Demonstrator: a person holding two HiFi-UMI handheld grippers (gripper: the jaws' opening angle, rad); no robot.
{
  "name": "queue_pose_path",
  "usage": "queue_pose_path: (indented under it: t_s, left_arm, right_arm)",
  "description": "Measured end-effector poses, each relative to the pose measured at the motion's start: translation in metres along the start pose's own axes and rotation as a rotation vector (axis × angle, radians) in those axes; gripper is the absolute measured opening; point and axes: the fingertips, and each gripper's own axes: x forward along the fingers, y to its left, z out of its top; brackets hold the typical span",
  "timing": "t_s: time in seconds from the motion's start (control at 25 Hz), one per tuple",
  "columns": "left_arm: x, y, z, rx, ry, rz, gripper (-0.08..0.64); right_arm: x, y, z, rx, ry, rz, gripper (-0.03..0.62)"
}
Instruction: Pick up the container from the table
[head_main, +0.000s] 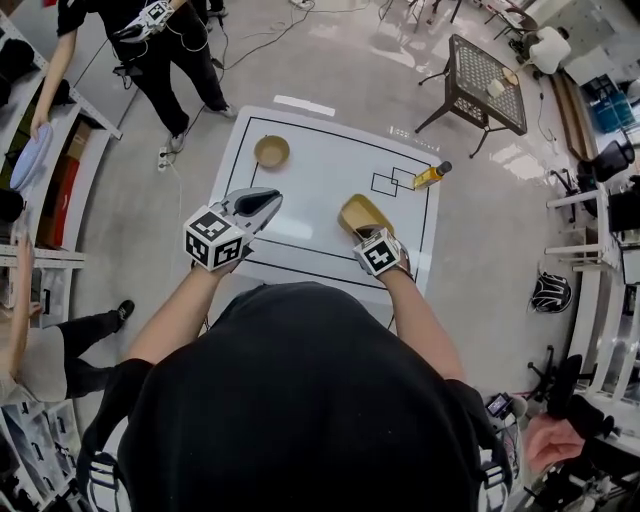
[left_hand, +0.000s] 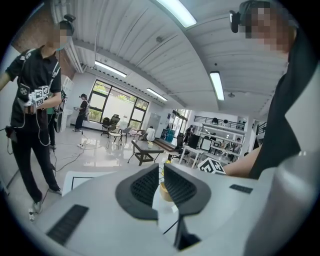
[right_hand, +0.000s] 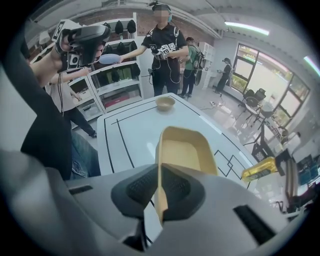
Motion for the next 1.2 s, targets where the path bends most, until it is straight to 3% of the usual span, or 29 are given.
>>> queue_pose_path:
  t_s: [1.2]
  left_arm:
    - [-0.013,0.003,-0.001,0.034,0.012,-0.041,0.035]
  right_arm:
    - [-0.024,0.012,0.010,0.000,-0.023,-0.051,0.018]
